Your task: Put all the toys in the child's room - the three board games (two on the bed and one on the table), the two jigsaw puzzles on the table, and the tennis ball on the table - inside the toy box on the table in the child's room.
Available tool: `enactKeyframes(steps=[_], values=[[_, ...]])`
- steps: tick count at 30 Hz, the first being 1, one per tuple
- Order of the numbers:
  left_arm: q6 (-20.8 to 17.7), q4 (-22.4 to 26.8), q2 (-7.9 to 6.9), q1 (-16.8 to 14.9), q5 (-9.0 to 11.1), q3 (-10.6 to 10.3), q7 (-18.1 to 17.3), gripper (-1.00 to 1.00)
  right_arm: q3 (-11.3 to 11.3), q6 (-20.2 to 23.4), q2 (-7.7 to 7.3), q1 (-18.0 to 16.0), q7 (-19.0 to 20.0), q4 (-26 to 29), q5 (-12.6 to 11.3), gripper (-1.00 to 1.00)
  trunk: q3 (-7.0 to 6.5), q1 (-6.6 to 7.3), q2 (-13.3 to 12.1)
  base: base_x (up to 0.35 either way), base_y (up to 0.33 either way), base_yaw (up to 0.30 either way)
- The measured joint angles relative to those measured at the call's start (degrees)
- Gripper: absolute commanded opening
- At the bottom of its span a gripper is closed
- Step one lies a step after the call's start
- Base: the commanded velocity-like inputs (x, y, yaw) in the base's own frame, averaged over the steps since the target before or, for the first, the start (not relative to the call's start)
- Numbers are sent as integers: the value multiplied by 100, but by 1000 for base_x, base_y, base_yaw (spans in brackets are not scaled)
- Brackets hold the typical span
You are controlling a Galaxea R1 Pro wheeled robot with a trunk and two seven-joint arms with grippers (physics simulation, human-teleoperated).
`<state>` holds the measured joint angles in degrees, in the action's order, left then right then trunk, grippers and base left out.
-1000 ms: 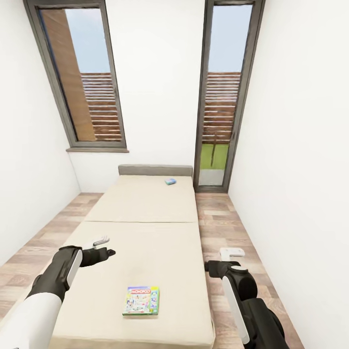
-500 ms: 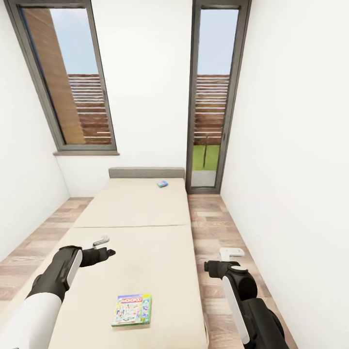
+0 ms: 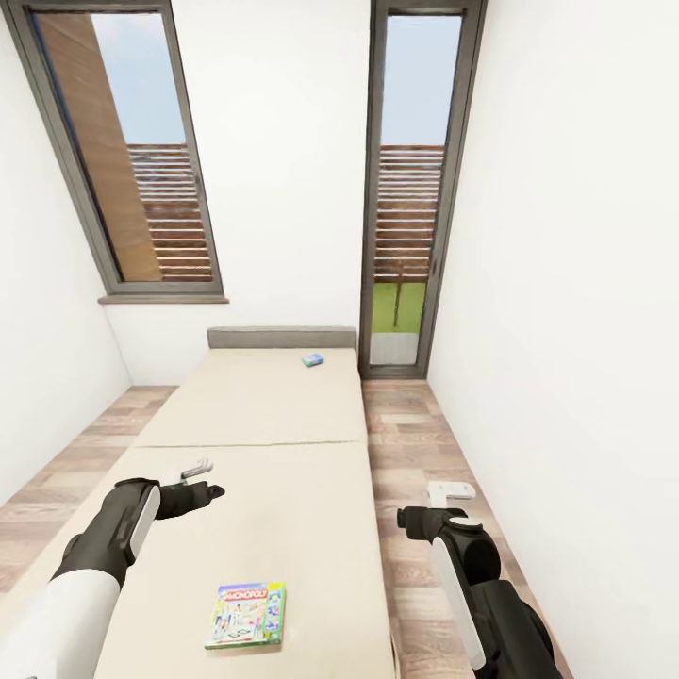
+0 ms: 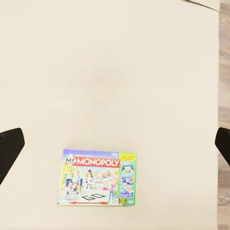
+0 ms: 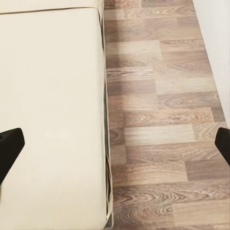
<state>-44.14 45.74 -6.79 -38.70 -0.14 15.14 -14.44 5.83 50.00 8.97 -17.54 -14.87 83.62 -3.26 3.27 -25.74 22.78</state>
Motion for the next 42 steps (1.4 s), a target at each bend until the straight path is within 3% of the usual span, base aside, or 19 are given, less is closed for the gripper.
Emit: enactKeyframes(steps=[32, 42], values=[[0, -43, 0, 0, -10, -15, 78, 100, 0, 7, 3, 0, 6, 6, 7, 100, 0, 0, 0, 26, 14, 0], [157, -155, 51, 0, -24, -20, 106, 100, -16, 83, 8, -6, 0, 6, 0, 100, 44, -1, -1, 0, 0, 0]])
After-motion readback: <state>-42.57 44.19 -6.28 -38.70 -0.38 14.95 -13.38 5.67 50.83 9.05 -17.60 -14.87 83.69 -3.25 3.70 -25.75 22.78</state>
